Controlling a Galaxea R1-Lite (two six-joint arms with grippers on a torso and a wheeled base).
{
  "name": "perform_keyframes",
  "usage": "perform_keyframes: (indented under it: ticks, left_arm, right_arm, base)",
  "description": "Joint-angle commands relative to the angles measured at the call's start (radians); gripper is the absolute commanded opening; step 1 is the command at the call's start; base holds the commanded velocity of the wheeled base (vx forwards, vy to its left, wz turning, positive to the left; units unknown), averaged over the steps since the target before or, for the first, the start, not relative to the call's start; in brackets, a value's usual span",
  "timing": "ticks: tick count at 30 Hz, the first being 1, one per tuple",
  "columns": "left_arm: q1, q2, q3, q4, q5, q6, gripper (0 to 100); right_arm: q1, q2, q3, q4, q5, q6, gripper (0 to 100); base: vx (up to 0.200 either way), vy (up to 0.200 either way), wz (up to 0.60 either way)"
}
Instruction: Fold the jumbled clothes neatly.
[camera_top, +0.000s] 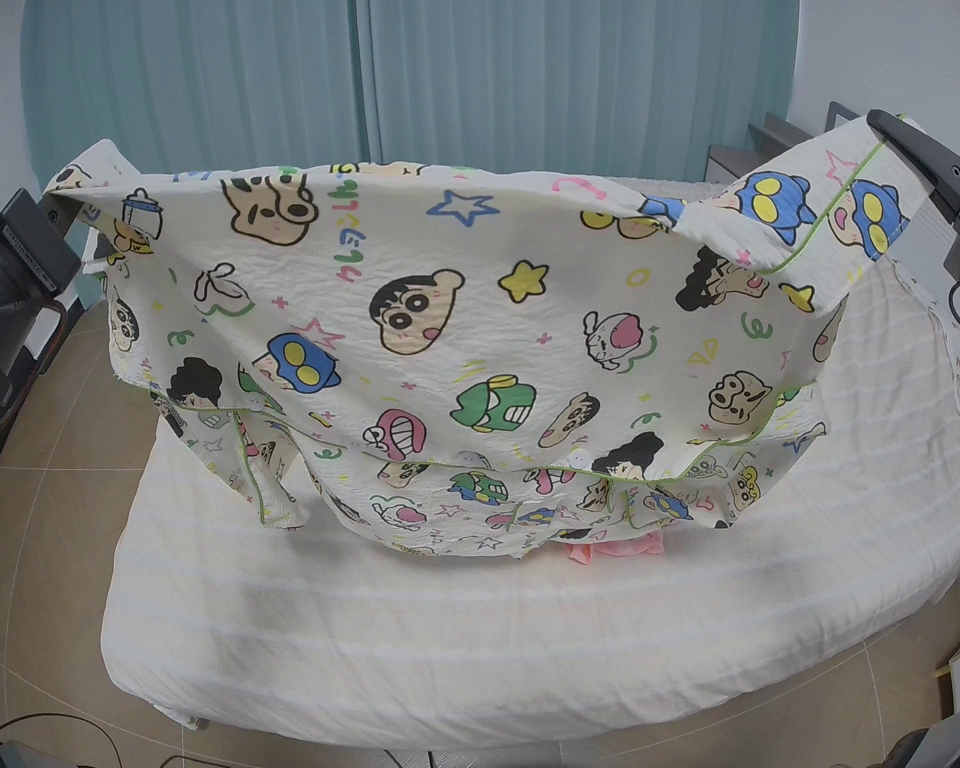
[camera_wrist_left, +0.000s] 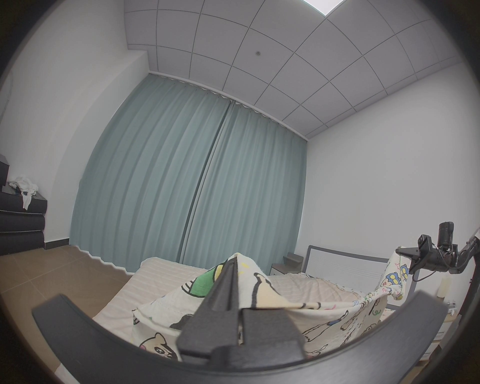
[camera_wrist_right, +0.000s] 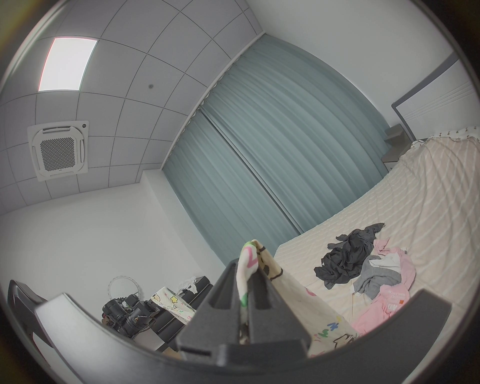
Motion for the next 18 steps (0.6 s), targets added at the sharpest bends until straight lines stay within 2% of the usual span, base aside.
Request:
perform_keyframes:
  ticks: [1,10,18]
  left_arm:
    - [0.0,-0.005,0.011,0.0,0.0,0.0,0]
    - [0.0,-0.014,0.034,-0.001,-0.001,-0.004,0]
    - [-0.001,-0.008,0.034,0.002,-0.026,-0.004,0]
  right_arm:
    - [0.0,0.004,0.002,0.001,0.001,0.0,0]
    - [0.0,0.002,0.0,-0.001,0.001,0.0,0]
    - [-0.001,0.001,0.0,0.001,0.001,0.0,0]
  base:
    - [0.0,0.0,0.0]
    - [0.0,0.0,0.0]
    - [0.0,-0.2,0.0]
